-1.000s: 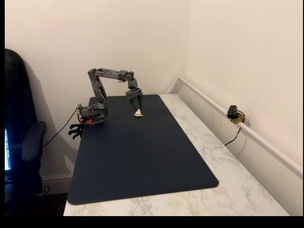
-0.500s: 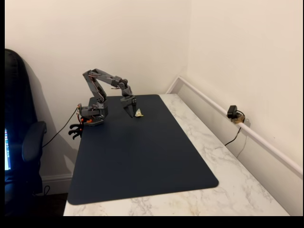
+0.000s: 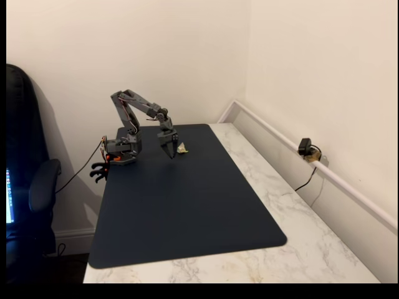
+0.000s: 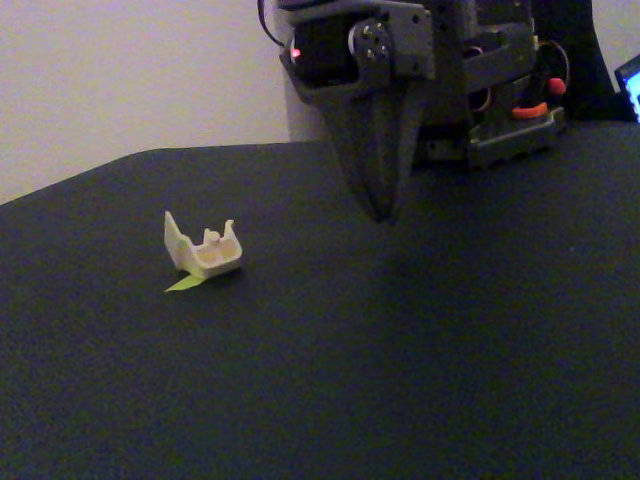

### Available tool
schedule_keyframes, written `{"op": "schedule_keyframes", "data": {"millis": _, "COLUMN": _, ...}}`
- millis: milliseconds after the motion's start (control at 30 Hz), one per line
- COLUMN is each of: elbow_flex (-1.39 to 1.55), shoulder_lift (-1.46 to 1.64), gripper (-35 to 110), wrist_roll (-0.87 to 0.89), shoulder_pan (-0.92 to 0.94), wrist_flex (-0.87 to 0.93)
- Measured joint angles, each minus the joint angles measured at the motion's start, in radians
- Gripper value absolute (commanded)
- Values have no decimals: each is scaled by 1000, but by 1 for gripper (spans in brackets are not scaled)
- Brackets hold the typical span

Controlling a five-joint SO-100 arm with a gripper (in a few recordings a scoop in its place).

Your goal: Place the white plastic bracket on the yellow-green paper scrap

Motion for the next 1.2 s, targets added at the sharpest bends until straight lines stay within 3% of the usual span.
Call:
{"op": "schedule_keyframes", "data": {"millis": 267, "elbow_flex": 77, "shoulder_lift": 120, "gripper": 0, "wrist_roll": -52, "shoulder_pan": 31, "wrist_flex": 8}}
{"op": "schedule_keyframes", "data": {"millis": 667, "elbow_flex": 305, "shoulder_lift": 569, "gripper": 1, "wrist_roll": -115, "shoulder_pan": 25, "wrist_flex": 49}}
{"op": "schedule_keyframes", "data": {"millis": 1000, "elbow_flex": 517, "shoulder_lift": 1258, "gripper": 0, "wrist_roll": -147, "shoulder_pan": 34, "wrist_flex": 293}}
{"op": "schedule_keyframes", "data": {"millis": 1200, "elbow_flex": 526, "shoulder_lift": 1325, "gripper": 0, "wrist_roll": -150, "shoulder_pan": 37, "wrist_flex": 337}}
